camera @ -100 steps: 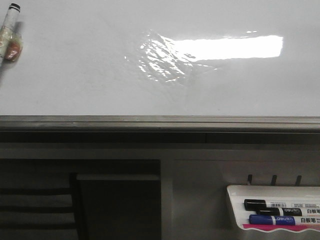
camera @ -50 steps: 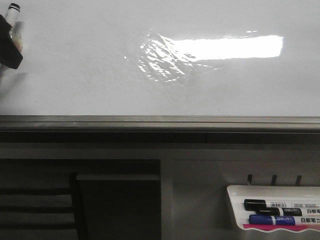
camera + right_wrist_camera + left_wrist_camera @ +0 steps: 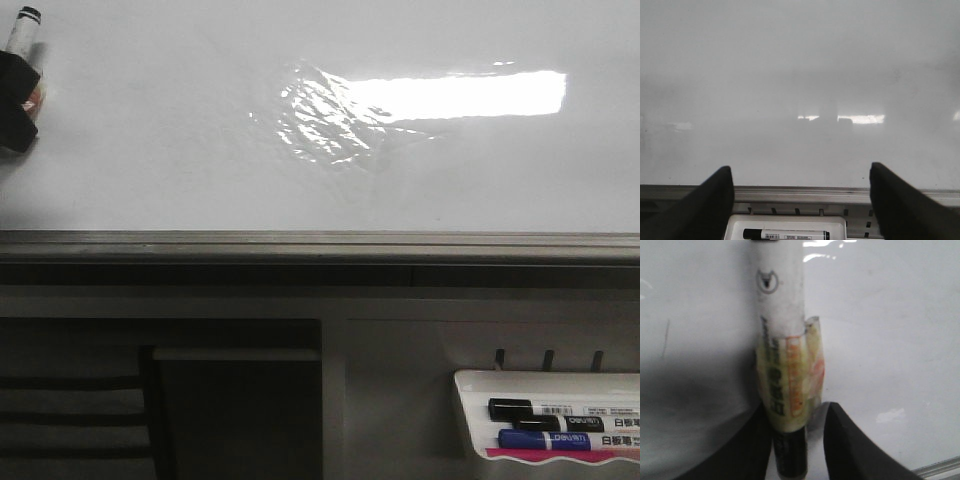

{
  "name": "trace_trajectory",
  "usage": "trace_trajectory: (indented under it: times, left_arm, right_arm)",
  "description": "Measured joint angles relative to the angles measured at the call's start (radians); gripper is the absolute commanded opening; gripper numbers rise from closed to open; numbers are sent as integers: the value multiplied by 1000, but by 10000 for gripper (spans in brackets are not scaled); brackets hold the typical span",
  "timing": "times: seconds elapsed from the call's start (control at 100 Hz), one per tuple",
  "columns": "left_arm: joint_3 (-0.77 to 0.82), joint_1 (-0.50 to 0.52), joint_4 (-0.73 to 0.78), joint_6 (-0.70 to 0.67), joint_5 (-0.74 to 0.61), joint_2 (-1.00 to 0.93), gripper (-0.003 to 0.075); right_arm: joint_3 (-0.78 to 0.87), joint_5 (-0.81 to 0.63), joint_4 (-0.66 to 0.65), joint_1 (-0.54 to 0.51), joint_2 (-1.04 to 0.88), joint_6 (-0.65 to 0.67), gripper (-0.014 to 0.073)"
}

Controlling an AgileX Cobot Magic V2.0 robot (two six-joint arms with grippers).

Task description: Write number 7 on whiteboard

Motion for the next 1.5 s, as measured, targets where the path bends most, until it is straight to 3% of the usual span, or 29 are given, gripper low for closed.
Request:
trace_trajectory:
  times: [0.57,0.87,0.97,1.11,1.32,1.5]
  left_arm:
    - [-7,2,2,0,10,2,58]
    - [-166,-41,10,153,385,-12,58]
    - [-215,-87,3,235,520,-12,58]
    - [-258,-195,-10,363,625,-12,58]
    - [-265,-411,-14,523,645,-12,58]
    - [-266,-558,-18,569,615,-12,58]
  right_arm:
    - [-2,3,0,0,0,0,503]
    - [-132,235,27,0,93,-20,500]
    - [-184,324,130,0,159,-130,500]
    - [-265,446,339,0,279,-384,500]
    - [-360,609,690,5,459,-857,500]
    - [-406,616,773,88,561,-1116,500]
